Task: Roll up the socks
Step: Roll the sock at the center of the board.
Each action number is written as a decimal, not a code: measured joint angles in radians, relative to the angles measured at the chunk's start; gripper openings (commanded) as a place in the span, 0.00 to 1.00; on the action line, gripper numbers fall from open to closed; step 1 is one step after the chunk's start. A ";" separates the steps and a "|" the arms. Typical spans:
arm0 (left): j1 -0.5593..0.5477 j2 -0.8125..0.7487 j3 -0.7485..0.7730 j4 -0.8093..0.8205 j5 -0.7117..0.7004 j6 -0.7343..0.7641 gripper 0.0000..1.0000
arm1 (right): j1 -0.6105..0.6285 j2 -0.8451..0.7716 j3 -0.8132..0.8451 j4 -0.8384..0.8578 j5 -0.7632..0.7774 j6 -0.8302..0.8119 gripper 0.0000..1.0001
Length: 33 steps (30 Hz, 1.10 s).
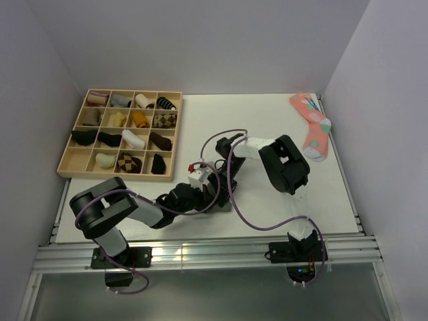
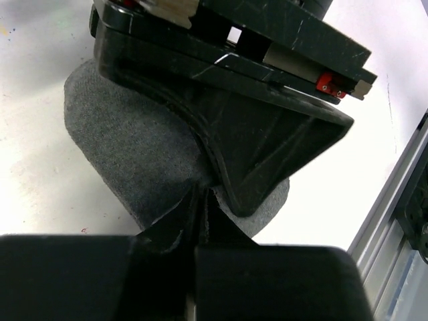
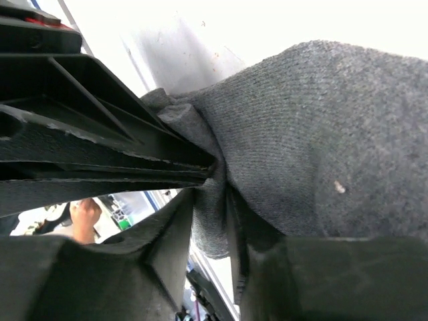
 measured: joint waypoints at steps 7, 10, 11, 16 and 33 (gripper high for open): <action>-0.020 0.024 0.011 0.014 -0.046 -0.032 0.00 | -0.011 -0.040 -0.006 0.037 0.030 0.032 0.45; -0.023 0.032 0.025 0.004 -0.061 -0.058 0.00 | -0.045 -0.074 -0.010 0.090 0.052 0.037 0.45; -0.024 0.034 0.031 -0.005 -0.063 -0.072 0.00 | -0.059 -0.085 -0.014 0.108 0.058 0.038 0.45; -0.024 0.038 0.054 -0.044 -0.063 -0.114 0.00 | -0.150 -0.179 -0.061 0.190 0.089 0.034 0.46; -0.005 0.087 0.130 -0.111 -0.017 -0.211 0.00 | -0.244 -0.364 -0.183 0.199 0.013 -0.159 0.47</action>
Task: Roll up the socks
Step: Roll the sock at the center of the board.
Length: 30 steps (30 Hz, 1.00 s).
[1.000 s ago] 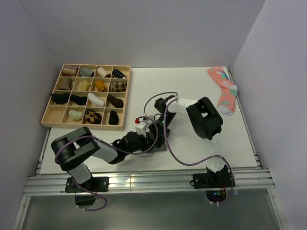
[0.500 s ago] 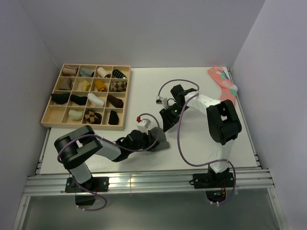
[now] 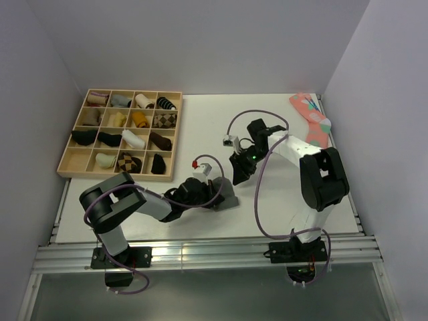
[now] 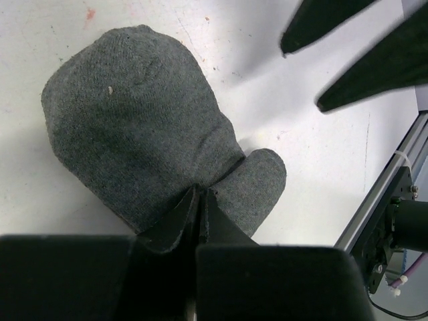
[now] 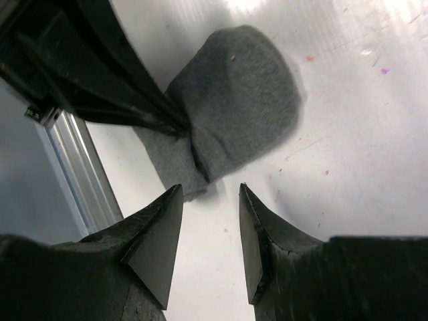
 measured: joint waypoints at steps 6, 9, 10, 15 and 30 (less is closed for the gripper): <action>0.023 0.009 0.020 -0.025 0.055 -0.002 0.00 | 0.003 -0.096 -0.057 -0.002 0.020 -0.082 0.48; 0.036 0.010 0.026 -0.036 0.089 -0.003 0.00 | 0.019 -0.124 -0.079 0.004 0.035 -0.126 0.48; 0.043 0.013 0.028 -0.038 0.102 -0.003 0.00 | 0.034 -0.133 -0.097 0.012 0.046 -0.138 0.48; 0.082 0.021 0.036 -0.051 0.185 -0.014 0.00 | 0.162 -0.181 -0.214 0.042 0.097 -0.175 0.48; 0.140 0.042 0.047 -0.076 0.368 -0.018 0.00 | 0.320 -0.252 -0.334 0.192 0.254 -0.135 0.50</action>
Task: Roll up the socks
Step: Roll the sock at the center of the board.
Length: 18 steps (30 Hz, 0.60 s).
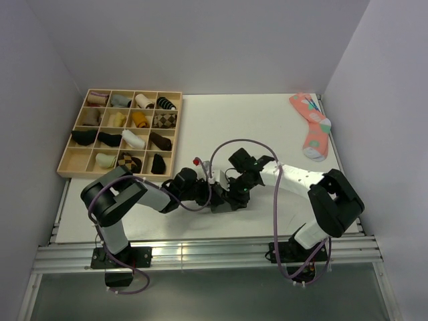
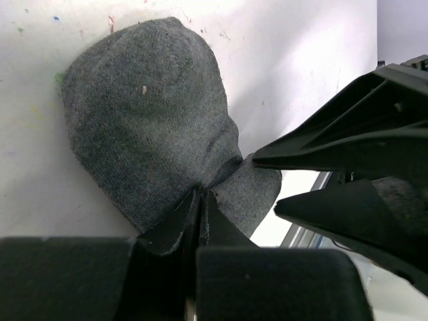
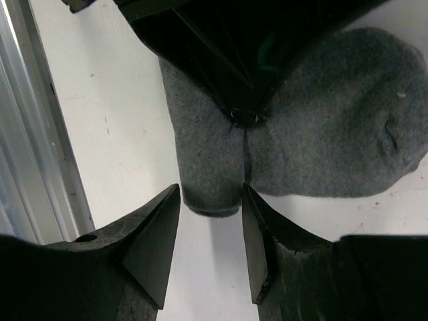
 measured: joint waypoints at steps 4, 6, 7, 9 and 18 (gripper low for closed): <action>0.007 0.010 0.002 0.005 0.034 -0.001 0.01 | 0.029 0.000 -0.013 0.027 0.034 0.018 0.50; 0.011 0.014 0.005 0.006 0.045 -0.003 0.00 | 0.041 0.000 -0.014 0.032 0.047 0.025 0.50; 0.012 0.017 0.006 0.006 0.050 -0.004 0.00 | 0.045 0.000 -0.015 0.035 0.053 0.028 0.50; 0.014 0.019 0.008 0.006 0.056 -0.005 0.00 | 0.052 0.000 -0.015 0.038 0.063 0.032 0.50; 0.017 0.042 0.024 0.007 0.082 -0.028 0.00 | 0.072 0.000 -0.015 0.038 0.082 0.048 0.51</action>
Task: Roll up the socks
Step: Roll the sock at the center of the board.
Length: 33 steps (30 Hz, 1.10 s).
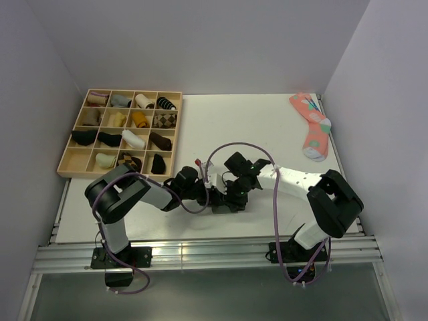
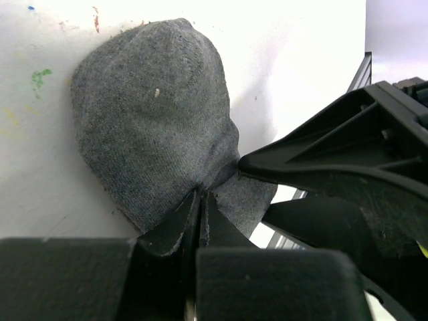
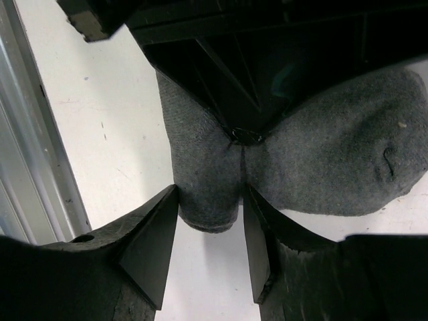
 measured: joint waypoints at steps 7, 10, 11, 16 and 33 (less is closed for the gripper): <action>0.000 0.012 0.018 -0.013 0.012 -0.007 0.00 | 0.011 0.000 0.000 -0.003 0.003 0.007 0.53; 0.000 0.015 0.023 -0.018 0.015 -0.009 0.00 | 0.018 0.000 -0.002 -0.002 0.006 0.009 0.53; 0.000 0.015 0.024 -0.019 0.016 -0.010 0.00 | 0.021 0.000 -0.006 0.001 0.008 0.010 0.53; 0.005 0.022 0.034 -0.032 0.031 -0.017 0.00 | 0.045 0.005 -0.029 0.007 0.026 0.011 0.52; 0.020 -0.017 0.014 -0.084 0.023 -0.072 0.13 | 0.049 0.108 0.045 -0.028 0.003 0.020 0.26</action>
